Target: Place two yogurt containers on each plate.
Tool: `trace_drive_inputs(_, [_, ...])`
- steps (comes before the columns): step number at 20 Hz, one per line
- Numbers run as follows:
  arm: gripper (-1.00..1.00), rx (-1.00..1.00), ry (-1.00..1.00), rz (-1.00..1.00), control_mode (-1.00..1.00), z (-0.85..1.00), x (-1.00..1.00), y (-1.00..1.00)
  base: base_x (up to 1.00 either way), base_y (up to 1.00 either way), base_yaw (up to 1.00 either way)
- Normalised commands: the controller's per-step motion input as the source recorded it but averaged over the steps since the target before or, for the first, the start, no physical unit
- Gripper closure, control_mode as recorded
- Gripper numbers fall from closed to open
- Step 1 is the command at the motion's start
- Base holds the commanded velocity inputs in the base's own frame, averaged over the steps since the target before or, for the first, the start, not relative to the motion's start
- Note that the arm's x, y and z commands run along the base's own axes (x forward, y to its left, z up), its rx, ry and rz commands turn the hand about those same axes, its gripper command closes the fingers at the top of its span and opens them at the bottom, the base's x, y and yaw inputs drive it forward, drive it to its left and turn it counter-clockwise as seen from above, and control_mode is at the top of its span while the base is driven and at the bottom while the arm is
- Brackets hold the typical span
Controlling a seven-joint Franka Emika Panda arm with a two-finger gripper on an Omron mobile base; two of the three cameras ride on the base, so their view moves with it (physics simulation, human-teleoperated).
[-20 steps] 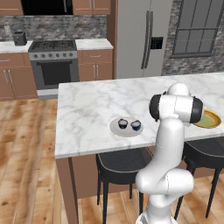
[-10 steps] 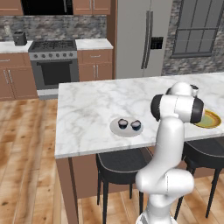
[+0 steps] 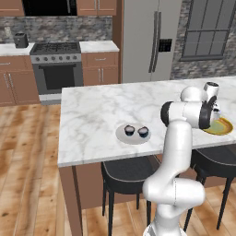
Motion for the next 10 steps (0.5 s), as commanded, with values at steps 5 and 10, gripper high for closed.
trace_drive_inputs(5, [1.00,0.00,0.06,0.00,-1.00,-0.12,0.07,-0.46,0.00,0.00,0.00])
trace_drive_inputs(10, [1.00,0.00,0.00,0.00,-1.00,-0.23,0.05,-0.22,0.00,0.00,0.00])
